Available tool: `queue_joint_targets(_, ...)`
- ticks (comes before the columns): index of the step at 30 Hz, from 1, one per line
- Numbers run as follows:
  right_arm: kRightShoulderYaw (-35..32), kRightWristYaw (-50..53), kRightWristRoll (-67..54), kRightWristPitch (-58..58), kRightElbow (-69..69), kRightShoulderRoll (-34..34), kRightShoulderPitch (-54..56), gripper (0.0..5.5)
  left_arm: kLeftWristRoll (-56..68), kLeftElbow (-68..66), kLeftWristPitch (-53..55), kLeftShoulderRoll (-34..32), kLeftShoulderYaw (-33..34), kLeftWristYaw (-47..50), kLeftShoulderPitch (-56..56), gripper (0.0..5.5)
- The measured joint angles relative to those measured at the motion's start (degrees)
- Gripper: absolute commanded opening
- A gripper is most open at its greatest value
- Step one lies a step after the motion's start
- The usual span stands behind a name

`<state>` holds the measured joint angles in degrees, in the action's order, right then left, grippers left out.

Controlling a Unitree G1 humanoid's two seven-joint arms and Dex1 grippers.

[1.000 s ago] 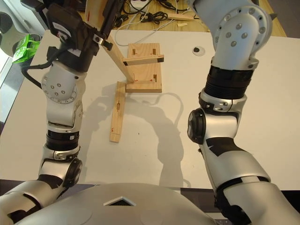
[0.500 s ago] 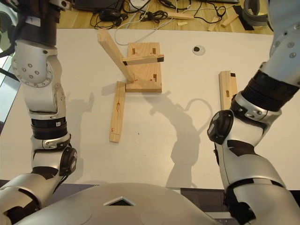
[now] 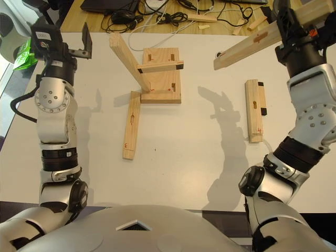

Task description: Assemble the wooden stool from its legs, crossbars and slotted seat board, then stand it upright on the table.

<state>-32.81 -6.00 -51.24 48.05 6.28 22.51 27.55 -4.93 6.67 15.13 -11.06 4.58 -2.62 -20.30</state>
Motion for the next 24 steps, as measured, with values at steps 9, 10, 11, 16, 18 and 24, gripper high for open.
queue_joint_targets(9,1.6,0.3,-4.9,2.6,-7.6,-2.9,1.7,1.01,0.4,0.9,1.5,0.7,-1.2,0.0,0.5,4.85)
queue_joint_targets(10,2.0,0.1,-4.4,1.4,-8.7,-3.5,2.4,1.01,0.5,1.0,1.5,0.7,-1.3,-0.1,0.5,4.85)
queue_joint_targets(11,2.4,-0.1,-3.8,0.1,-9.8,-4.0,2.9,1.01,0.6,1.1,1.5,0.8,-1.3,-0.1,0.5,4.85)
queue_joint_targets(16,5.0,-1.4,0.2,-6.7,-16.3,-7.1,5.0,1.01,1.1,1.2,1.6,0.8,-1.4,-0.3,-0.4,4.85)
queue_joint_targets(18,5.2,-1.9,1.1,-8.5,-18.0,-7.7,5.1,1.01,1.1,1.3,1.7,0.8,-1.4,-0.3,-0.4,4.85)
queue_joint_targets(24,6.8,-2.7,3.4,-10.5,-21.2,-8.8,5.2,1.01,1.1,1.6,1.8,0.9,-1.4,-0.2,-0.4,4.85)
